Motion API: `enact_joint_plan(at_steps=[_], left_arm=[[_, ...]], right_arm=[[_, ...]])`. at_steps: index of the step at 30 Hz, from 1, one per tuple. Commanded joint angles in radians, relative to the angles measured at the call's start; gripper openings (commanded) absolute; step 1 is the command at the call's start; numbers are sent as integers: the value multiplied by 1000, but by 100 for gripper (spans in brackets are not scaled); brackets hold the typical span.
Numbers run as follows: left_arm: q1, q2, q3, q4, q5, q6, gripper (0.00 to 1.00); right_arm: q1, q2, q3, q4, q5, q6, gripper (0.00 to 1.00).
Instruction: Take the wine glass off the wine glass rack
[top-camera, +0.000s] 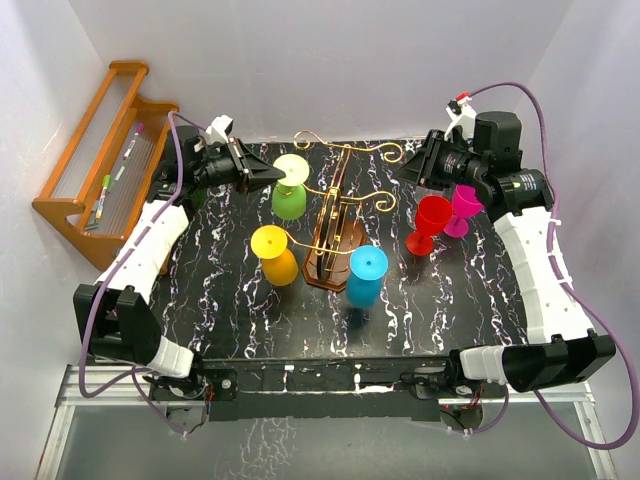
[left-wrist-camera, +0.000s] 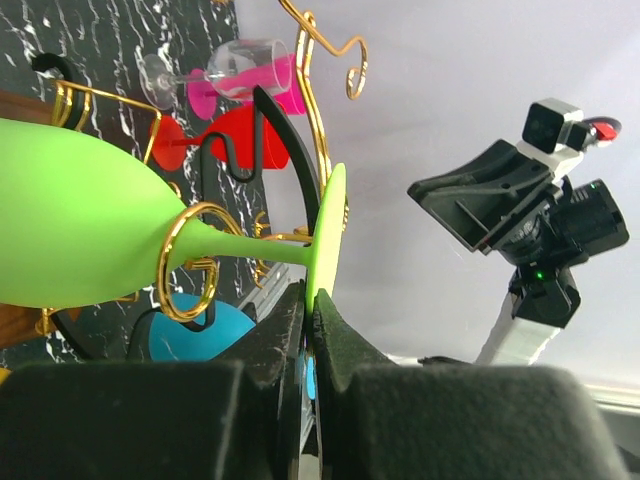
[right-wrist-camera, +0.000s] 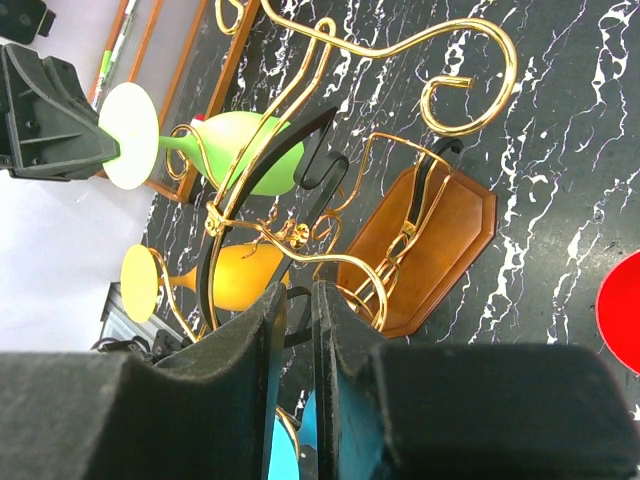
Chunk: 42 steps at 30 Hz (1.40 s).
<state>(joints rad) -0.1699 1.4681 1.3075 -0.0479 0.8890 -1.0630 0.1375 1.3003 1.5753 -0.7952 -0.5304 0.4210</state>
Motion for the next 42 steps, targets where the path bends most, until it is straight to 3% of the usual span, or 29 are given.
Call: enact_joint_plan(at_steps=[1, 10, 24, 31, 36, 42], left_arm=[[-11, -37, 8, 54, 92, -30, 0], [-11, -126, -96, 151, 152, -102, 0], [-13, -216, -173, 216, 224, -95, 0], [-12, -325, -181, 249, 197, -94, 0], [-15, -376, -184, 330, 203, -139, 0], [-18, -447, -223, 558, 202, -244, 0]], right_arm=[[4, -30, 27, 53, -7, -11, 20], [5, -21, 45, 48, -10, -13, 20], [5, -27, 51, 37, -5, -10, 20], [5, -14, 66, 36, -15, -10, 20], [5, 10, 113, 19, -23, -16, 20], [5, 15, 142, 16, -40, -24, 20]])
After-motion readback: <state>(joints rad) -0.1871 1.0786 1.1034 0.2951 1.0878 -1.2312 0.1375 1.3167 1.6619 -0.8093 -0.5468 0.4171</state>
